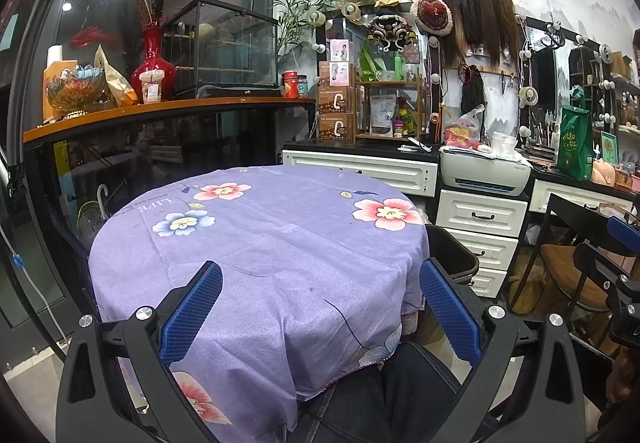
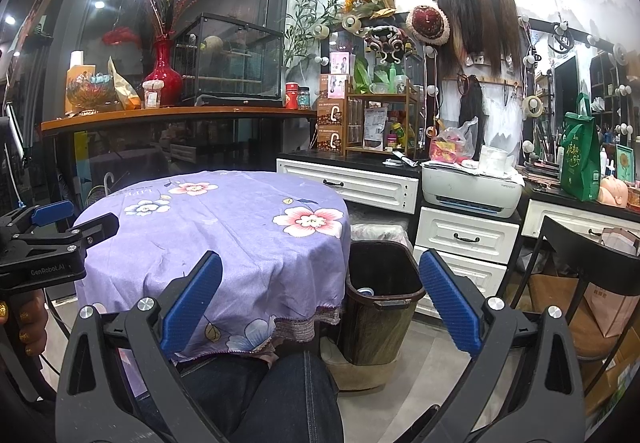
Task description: Collect trash
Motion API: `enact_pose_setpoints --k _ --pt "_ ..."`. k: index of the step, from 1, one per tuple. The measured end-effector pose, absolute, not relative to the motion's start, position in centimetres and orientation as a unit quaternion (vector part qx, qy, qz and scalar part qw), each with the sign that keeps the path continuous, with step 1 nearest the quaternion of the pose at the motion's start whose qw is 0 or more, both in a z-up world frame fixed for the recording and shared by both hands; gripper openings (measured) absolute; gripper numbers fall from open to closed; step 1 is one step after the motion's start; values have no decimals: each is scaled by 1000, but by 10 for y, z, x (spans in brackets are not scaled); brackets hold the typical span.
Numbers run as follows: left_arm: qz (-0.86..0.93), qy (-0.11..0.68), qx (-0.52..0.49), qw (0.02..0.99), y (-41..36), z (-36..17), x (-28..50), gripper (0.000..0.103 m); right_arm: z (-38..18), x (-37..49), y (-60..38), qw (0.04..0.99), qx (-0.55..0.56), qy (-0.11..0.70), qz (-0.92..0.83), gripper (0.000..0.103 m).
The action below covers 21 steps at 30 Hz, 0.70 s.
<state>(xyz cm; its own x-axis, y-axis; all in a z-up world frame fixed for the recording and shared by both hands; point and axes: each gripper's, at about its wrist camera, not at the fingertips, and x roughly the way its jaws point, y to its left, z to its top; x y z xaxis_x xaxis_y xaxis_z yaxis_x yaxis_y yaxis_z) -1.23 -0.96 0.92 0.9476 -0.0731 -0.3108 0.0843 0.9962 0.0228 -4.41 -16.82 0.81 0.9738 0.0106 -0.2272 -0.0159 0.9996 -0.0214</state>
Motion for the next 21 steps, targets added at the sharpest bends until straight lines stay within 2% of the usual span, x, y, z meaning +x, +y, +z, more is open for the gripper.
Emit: enact_pose_setpoints --k 21 --pt "-40 156 18 987 -10 8 -12 98 9 -44 -168 993 -12 115 7 97"
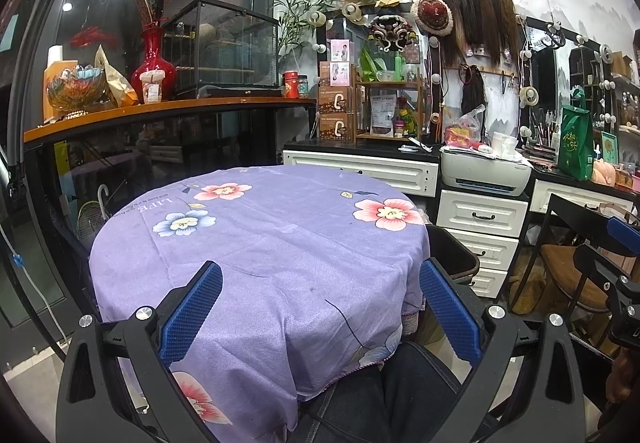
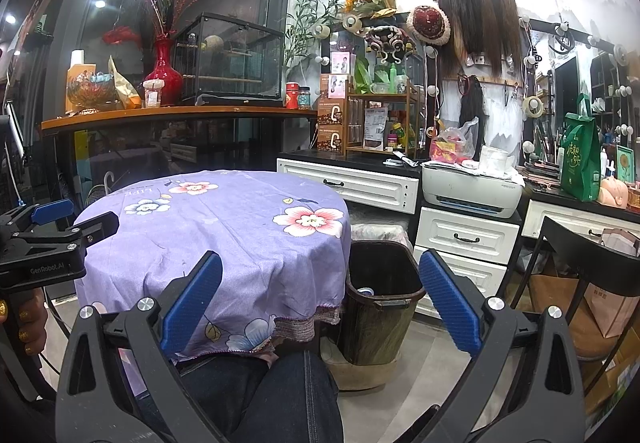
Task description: Collect trash
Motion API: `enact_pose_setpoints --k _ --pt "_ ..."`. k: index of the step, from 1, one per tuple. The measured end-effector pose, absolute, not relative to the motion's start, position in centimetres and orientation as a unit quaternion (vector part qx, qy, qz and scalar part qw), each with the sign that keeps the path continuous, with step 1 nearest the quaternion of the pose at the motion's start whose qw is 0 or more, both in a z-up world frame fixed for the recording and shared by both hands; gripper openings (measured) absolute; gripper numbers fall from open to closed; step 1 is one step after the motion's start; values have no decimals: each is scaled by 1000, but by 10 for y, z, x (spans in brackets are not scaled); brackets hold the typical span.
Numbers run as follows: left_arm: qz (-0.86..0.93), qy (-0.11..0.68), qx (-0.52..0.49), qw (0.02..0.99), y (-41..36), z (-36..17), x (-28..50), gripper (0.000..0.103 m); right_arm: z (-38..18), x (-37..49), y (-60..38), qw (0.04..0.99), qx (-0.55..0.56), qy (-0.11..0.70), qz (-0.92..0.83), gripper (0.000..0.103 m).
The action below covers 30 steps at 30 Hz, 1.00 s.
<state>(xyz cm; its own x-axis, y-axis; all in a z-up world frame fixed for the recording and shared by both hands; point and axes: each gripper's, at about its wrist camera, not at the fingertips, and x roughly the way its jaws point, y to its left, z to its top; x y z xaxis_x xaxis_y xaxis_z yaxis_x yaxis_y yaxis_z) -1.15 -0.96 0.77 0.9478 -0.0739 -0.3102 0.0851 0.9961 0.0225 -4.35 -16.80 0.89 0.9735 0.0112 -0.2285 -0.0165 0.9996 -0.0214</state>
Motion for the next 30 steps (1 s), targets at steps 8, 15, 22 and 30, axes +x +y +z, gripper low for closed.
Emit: enact_pose_setpoints --k 8,15,22,30 --pt "-40 157 18 987 -10 8 -11 98 9 -43 -168 993 -12 116 7 97" --pt "-40 156 18 987 -9 7 -11 98 6 -44 -167 993 -11 118 8 97" --pt "-40 156 17 987 -10 7 -11 98 5 -44 -166 993 -11 118 8 97" --pt "-40 156 17 987 -11 7 -11 98 6 -44 -166 993 -12 118 8 97"
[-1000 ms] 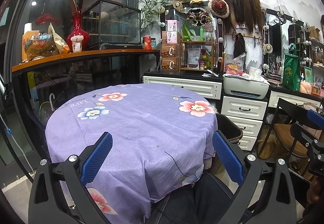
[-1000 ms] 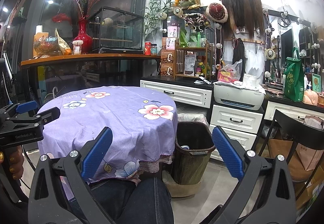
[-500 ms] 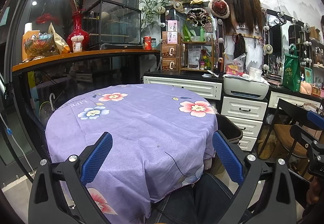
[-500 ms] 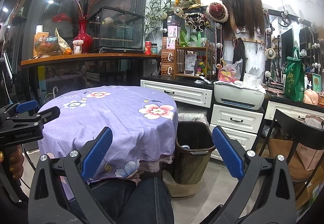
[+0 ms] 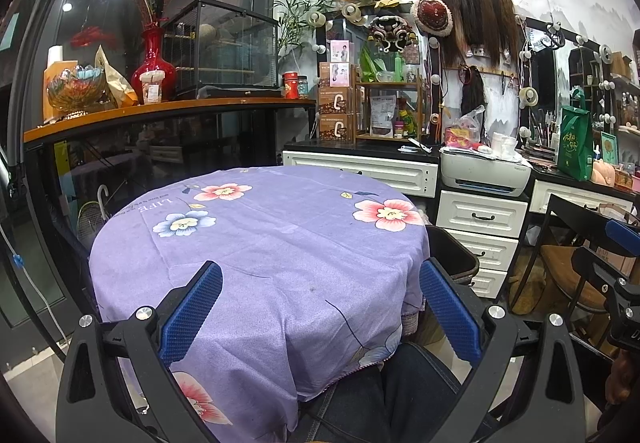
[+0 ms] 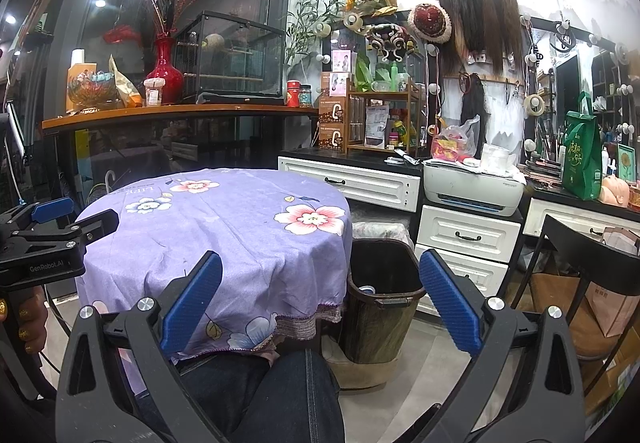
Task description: Collect trash
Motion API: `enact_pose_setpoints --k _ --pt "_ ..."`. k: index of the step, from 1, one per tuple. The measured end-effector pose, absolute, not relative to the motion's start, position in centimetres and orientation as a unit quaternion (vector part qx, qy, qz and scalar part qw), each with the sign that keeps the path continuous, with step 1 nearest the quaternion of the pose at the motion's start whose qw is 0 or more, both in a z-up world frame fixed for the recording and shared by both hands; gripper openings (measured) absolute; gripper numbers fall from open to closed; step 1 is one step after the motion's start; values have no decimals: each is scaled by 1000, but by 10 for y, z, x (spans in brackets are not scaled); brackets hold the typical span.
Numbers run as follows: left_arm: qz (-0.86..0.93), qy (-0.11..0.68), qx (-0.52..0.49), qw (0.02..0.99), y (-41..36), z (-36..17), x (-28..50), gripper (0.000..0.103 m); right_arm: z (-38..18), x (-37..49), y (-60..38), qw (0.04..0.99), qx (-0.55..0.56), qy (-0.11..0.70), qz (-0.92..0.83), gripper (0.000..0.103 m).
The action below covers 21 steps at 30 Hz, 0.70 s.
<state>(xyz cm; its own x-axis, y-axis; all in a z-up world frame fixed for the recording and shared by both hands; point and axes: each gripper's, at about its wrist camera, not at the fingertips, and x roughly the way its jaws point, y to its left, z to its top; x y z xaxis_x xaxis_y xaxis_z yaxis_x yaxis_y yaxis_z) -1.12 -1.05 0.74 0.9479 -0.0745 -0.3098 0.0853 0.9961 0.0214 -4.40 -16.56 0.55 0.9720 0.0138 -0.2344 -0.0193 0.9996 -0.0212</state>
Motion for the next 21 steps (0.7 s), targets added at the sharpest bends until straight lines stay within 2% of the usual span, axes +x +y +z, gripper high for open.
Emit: enact_pose_setpoints --k 21 --pt "-39 159 11 986 -6 7 -12 98 4 -43 -165 993 -12 120 9 97"
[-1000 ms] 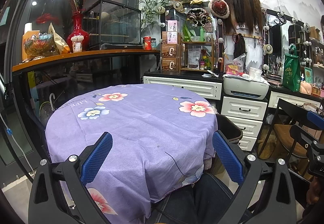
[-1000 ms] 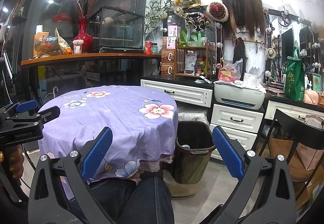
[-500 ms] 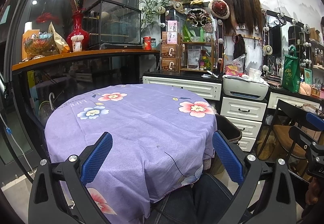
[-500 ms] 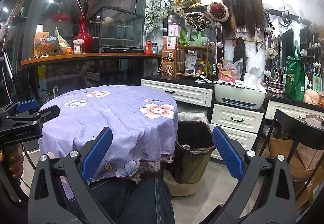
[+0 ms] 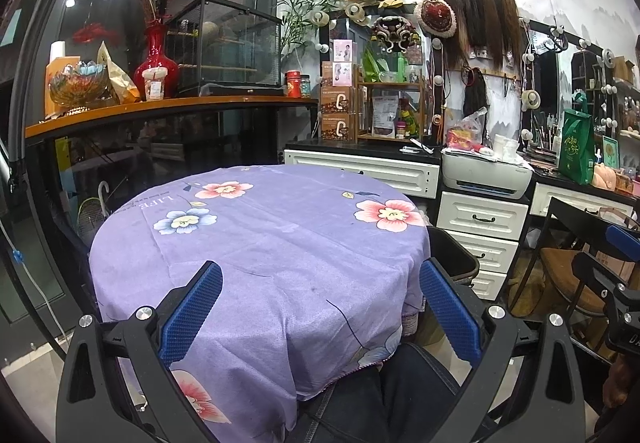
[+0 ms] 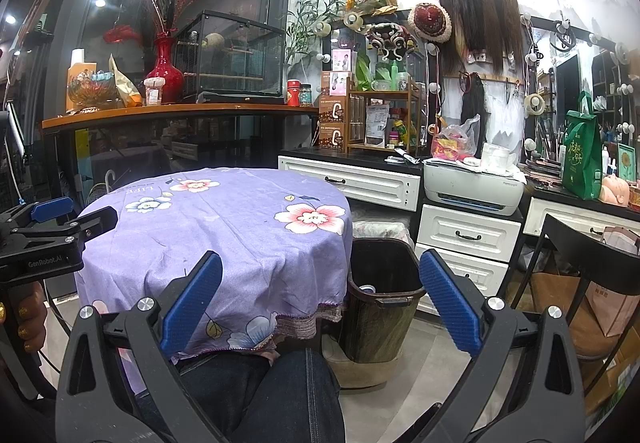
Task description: Collect trash
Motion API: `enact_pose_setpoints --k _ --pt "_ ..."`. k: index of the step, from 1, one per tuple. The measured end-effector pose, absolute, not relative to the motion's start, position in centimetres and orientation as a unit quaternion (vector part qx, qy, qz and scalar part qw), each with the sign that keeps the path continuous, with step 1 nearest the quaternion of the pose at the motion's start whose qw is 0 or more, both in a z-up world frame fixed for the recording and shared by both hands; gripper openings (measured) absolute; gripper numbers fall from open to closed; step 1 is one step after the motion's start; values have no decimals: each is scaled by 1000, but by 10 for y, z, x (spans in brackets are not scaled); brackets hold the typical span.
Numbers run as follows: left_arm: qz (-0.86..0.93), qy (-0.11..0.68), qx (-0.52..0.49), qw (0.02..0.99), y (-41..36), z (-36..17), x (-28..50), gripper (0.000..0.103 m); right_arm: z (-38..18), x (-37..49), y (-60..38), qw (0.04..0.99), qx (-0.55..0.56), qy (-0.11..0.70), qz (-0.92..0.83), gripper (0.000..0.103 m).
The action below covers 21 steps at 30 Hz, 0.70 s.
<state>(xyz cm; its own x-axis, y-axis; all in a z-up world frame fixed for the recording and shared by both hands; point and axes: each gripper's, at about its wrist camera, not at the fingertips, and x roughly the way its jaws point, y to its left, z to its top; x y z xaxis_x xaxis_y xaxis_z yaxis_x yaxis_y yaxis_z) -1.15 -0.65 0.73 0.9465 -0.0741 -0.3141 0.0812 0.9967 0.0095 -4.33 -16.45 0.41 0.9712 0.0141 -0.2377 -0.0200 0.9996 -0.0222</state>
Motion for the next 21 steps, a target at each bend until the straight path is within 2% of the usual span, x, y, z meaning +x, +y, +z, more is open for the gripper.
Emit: enact_pose_setpoints --k 21 --pt "-41 156 14 987 -2 6 -9 98 2 -44 -164 993 -13 120 9 97"
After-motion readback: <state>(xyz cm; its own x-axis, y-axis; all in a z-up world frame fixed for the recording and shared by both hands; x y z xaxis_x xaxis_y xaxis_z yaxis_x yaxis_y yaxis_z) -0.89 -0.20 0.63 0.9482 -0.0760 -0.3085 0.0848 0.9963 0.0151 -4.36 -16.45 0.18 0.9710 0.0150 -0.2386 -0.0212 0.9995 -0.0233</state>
